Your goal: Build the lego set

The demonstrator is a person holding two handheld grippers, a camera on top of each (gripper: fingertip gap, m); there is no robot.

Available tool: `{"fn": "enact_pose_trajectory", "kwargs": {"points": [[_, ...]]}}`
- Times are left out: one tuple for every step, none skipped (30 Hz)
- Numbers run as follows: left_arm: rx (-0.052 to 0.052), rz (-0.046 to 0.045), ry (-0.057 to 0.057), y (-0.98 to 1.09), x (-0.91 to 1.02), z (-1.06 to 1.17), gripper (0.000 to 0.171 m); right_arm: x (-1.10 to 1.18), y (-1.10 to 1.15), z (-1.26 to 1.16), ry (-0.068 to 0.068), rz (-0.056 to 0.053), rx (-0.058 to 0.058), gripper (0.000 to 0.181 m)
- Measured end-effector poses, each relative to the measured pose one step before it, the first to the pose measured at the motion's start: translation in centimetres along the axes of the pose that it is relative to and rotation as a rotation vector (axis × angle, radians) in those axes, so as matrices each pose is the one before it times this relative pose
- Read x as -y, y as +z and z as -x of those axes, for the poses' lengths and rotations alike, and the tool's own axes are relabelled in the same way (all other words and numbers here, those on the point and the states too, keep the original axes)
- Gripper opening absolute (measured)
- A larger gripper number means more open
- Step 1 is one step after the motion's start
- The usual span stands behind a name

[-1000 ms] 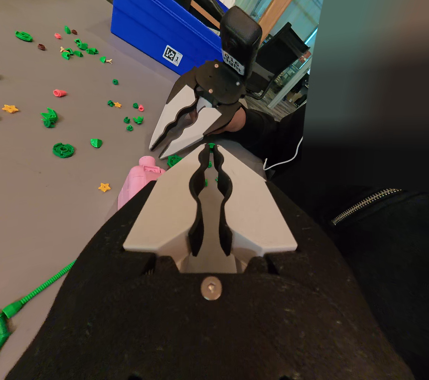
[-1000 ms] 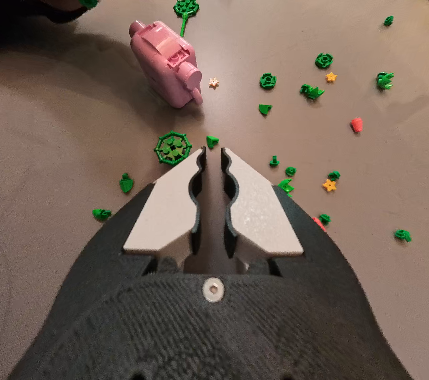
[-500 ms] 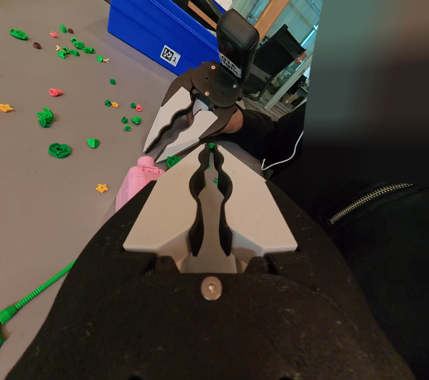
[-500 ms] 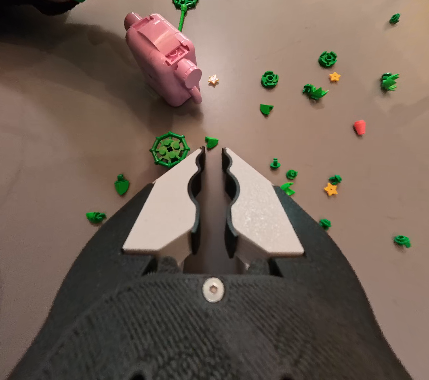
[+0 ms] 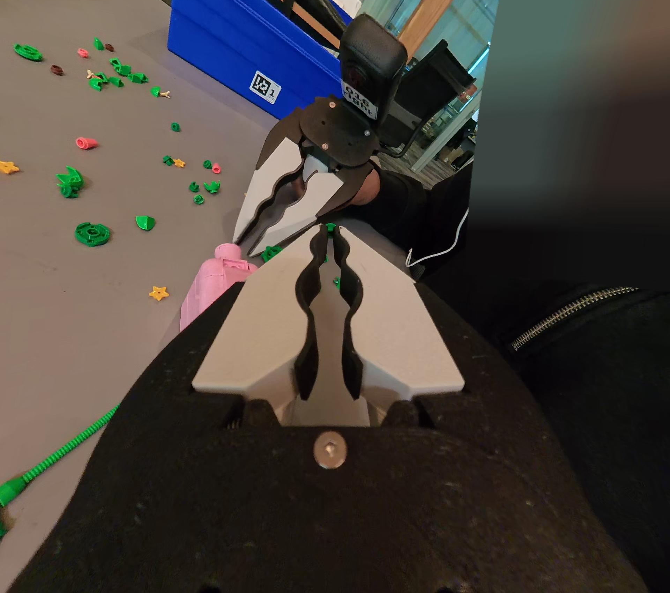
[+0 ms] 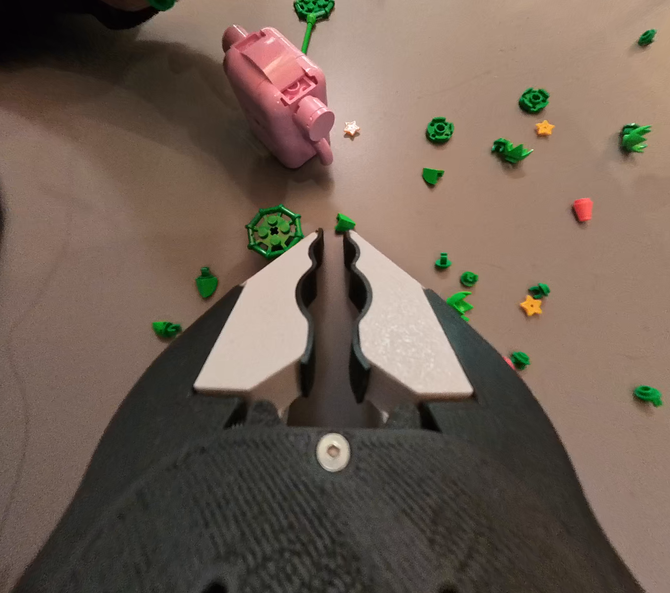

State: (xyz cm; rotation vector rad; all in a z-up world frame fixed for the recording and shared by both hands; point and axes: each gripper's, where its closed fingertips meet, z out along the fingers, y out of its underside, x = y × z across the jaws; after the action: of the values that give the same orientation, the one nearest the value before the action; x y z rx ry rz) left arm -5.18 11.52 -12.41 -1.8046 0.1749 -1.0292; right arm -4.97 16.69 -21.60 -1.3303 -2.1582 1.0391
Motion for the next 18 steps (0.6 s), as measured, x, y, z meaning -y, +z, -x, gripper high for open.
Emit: {"fn": "enact_pose_trajectory", "kwargs": {"points": [[-0.0004, -0.00061, 0.0009, -0.011, 0.015, -0.004, 0.0, 0.356, -0.276, -0.085, -0.0018, -0.0272, 0.0057, 0.009], [-0.0005, -0.0008, 0.001, -0.018, 0.021, -0.016, 0.0, 0.372, -0.341, -0.194, -0.009, -0.0287, 0.0042, 0.009], [-0.0011, -0.00157, 0.0004, -0.011, 0.024, -0.022, 0.0, 0.312, -0.359, -0.339, -0.0167, -0.023, 0.0008, 0.01], [-0.0019, -0.00218, 0.0, -0.02, 0.031, -0.018, 0.0, 0.24, -0.319, -0.436, -0.0205, -0.015, -0.0003, 0.012], [-0.002, -0.00155, -0.0006, 0.005, 0.017, -0.02, 0.0, 0.177, -0.197, -0.289, -0.0189, -0.0097, 0.0111, 0.015], [-0.0024, -0.00041, -0.0009, 0.018, -0.001, -0.035, 0.0, 0.18, -0.065, 0.042, -0.0126, -0.0121, 0.0293, 0.017], [-0.002, 0.00036, -0.0001, 0.027, -0.01, -0.024, 0.0, 0.127, 0.058, 0.123, -0.0118, -0.0102, 0.0319, 0.018], [-0.0007, 0.00112, 0.0012, 0.037, -0.044, -0.015, 0.0, -0.034, 0.175, 0.015, -0.0138, 0.0034, 0.0213, 0.018], [-0.0002, 0.00191, 0.0008, 0.037, -0.034, 0.0, 0.0, -0.151, 0.254, 0.047, -0.011, 0.0125, 0.0207, 0.017], [-0.001, 0.00153, 0.0001, 0.034, -0.033, -0.005, 0.0, -0.204, 0.295, -0.028, -0.0033, 0.0195, 0.0167, 0.017], [-0.0005, 0.00105, -0.0001, 0.024, -0.036, 0.009, 0.0, -0.184, 0.282, -0.033, -0.0031, 0.0189, 0.0153, 0.018], [0.0005, 0.00093, -0.0004, 0.004, -0.025, 0.038, 0.0, -0.141, 0.25, 0.006, -0.0088, 0.0161, 0.0146, 0.018], [0.0003, -0.00024, -0.0008, -0.011, 0.001, 0.034, 0.0, -0.12, 0.193, 0.042, -0.0147, 0.0134, 0.0132, 0.019], [-0.0006, -0.0016, -0.0014, -0.014, 0.011, 0.024, 0.0, -0.095, 0.176, -0.019, -0.0132, 0.0108, 0.0061, 0.019], [-0.0012, -0.00163, -0.0018, -0.021, 0.014, 0.018, 0.0, -0.117, 0.133, 0.084, -0.0134, 0.011, 0.0098, 0.019], [-0.0012, -0.0013, -0.0017, -0.008, 0.003, 0.024, 0.0, -0.133, 0.123, 0.2, -0.0109, 0.0108, 0.0156, 0.02], [-0.0013, -0.00048, -0.0019, 0.001, -0.015, 0.027, 0.0, -0.13, 0.13, 0.234, -0.0079, 0.0114, 0.0167, 0.021], [-0.0018, 0.00056, -0.0027, 0.031, -0.037, 0.029, 0.0, -0.15, 0.154, 0.152, -0.0047, 0.0136, 0.0121, 0.02]]}}
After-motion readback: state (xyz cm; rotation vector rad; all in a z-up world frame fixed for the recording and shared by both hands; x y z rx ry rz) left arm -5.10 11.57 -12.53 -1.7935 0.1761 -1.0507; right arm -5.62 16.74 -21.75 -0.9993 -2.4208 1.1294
